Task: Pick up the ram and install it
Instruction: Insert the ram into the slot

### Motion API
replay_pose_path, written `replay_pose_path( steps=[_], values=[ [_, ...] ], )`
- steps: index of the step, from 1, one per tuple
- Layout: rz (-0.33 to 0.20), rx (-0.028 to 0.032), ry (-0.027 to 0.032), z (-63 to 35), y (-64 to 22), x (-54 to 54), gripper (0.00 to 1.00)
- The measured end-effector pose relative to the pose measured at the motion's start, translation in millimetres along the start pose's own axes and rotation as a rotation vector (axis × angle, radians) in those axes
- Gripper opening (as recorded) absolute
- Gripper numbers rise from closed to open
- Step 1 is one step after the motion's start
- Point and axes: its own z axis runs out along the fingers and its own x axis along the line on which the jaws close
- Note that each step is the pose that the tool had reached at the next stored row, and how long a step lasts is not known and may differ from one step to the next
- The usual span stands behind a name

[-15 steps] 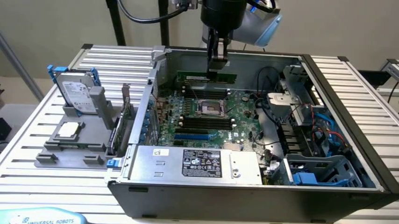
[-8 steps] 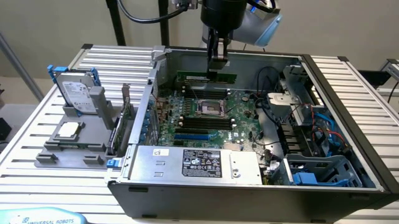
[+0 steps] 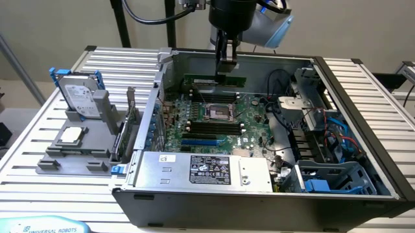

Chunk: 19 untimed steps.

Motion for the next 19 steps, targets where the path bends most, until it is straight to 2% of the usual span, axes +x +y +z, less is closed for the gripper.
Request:
replay_pose_path(
  steps=[6, 11, 19],
  values=[
    [0.0, -0.0002, 0.009, 8.7, -2.5, 0.3, 0.14],
    [0.0, -0.0003, 0.01, 17.6, -7.8, 0.3, 0.14],
    [0.004, -0.0002, 0.0117, 32.0, -10.8, 0.5, 0.14]
  ],
)
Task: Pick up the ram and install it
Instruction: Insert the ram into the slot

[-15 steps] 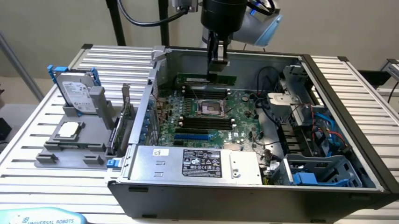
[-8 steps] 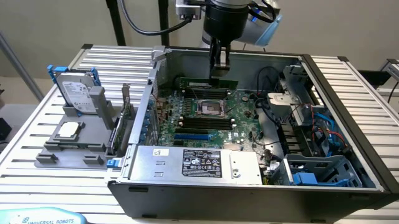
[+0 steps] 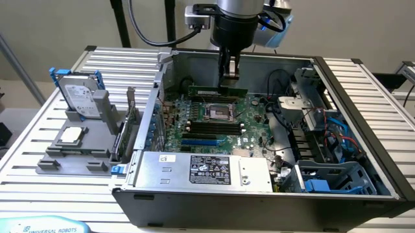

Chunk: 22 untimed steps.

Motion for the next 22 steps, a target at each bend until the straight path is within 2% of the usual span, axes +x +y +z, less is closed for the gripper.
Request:
replay_pose_path(
  steps=[15, 22],
  values=[
    [0.014, 0.0002, 0.0113, 25.1, -4.9, -0.3, 0.14],
    [0.028, 0.0003, 0.0204, 34.3, -7.8, -0.3, 0.14]
  ],
)
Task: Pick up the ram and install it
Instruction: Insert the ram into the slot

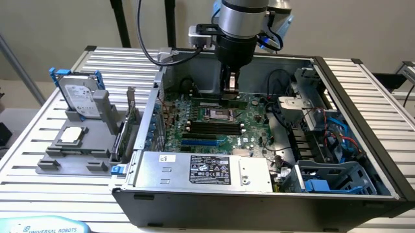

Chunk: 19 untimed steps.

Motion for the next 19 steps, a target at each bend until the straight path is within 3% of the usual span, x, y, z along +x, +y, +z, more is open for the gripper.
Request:
replay_pose_path(
  steps=[12, 19],
  values=[
    [0.006, 0.0002, 0.0106, 20.4, -4.1, -0.5, 0.14],
    [0.006, 0.0004, 0.0214, 33.2, -4.7, -0.5, 0.14]
  ],
)
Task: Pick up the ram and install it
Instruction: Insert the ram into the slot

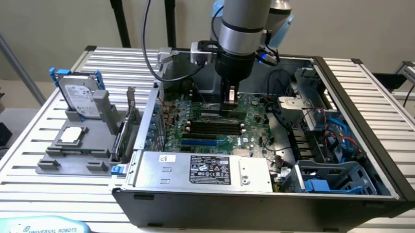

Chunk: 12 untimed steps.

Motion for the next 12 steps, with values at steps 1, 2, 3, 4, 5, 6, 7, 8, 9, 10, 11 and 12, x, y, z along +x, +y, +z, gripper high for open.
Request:
replay_pose_path(
  steps=[1, 2, 3, 4, 5, 6, 7, 8, 9, 10, 11, 12],
  values=[
    [0.0, 0.0001, 0.0016, 1.7, -0.1, 0.0, 0.14],
    [0.0, 0.0001, 0.003, 3.4, -0.1, -0.1, 0.14],
    [0.0, 0.0001, 0.0042, 5.1, -0.2, -0.1, 0.14],
    [0.0, 0.0001, 0.0054, 6.7, -0.2, -0.1, 0.14],
    [0.0, 0.0002, 0.0065, 8.4, -0.2, -0.2, 0.14],
    [0.0, 0.0002, 0.0074, 10.0, 0.0, -0.2, 0.14],
    [0.0, 0.0002, 0.0082, 11.7, 0.4, -0.3, 0.14],
    [0.0, 0.0002, 0.009, 13.4, 0.9, -0.3, 0.14],
    [0.0, 0.0002, 0.0097, 15.0, 1.6, -0.3, 0.14],
    [0.0, 0.0002, 0.0101, 16.5, 2.3, -0.3, 0.14],
    [-0.001, 0.0003, 0.0106, 18.0, 3.0, -0.3, 0.14],
    [-0.001, 0.0003, 0.0112, 19.4, 3.6, -0.3, 0.14]
  ],
)
